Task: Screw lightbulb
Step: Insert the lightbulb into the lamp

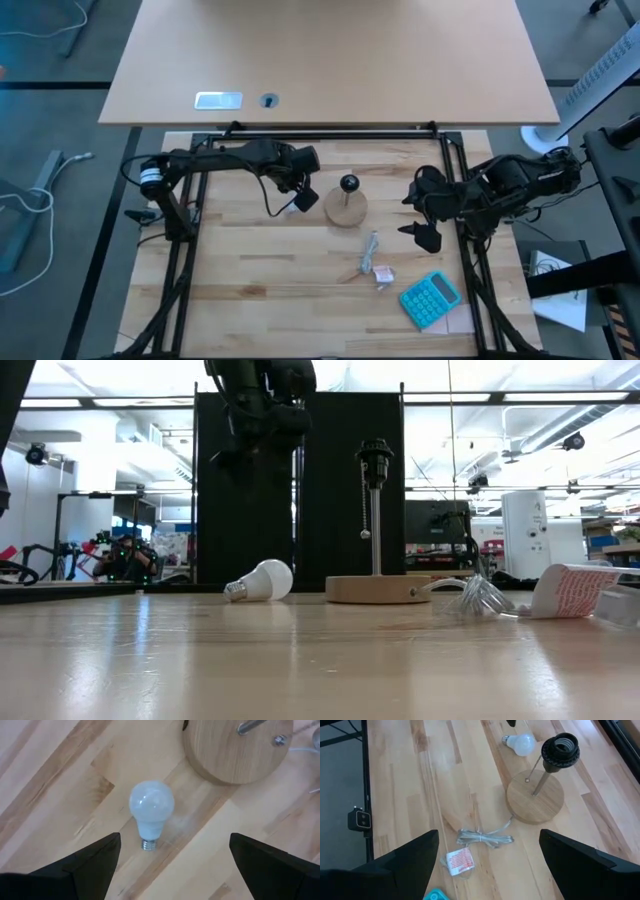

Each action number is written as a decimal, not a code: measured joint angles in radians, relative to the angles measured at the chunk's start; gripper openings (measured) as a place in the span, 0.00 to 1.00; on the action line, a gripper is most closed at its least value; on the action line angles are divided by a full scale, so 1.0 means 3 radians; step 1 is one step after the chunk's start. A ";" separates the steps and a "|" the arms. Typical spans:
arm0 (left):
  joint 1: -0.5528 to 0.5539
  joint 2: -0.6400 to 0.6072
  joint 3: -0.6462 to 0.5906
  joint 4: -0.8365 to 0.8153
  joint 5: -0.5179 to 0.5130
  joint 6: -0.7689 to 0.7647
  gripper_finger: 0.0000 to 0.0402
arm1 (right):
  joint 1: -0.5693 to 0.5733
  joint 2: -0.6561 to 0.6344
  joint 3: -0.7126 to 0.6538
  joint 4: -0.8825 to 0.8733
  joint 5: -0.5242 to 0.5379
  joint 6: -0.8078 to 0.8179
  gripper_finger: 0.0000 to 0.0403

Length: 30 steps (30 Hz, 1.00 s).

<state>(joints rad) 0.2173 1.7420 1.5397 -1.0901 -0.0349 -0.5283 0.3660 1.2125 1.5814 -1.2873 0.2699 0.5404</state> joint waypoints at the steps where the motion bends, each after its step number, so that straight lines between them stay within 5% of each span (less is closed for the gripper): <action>1: -0.0012 0.0000 -0.0004 -0.0015 0.0001 -0.0032 0.91 | 0.0000 0.0000 0.0000 0.0000 0.0000 0.0000 0.85; 30: 0.0058 0.0071 -0.0323 0.0263 0.0043 0.0139 0.95 | 0.0000 0.0000 -0.0006 0.0000 -0.0022 -0.0040 0.85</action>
<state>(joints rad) 0.2347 1.7633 1.4429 -1.0113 -0.0220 -0.4865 0.3660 1.2125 1.5796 -1.2871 0.2634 0.5283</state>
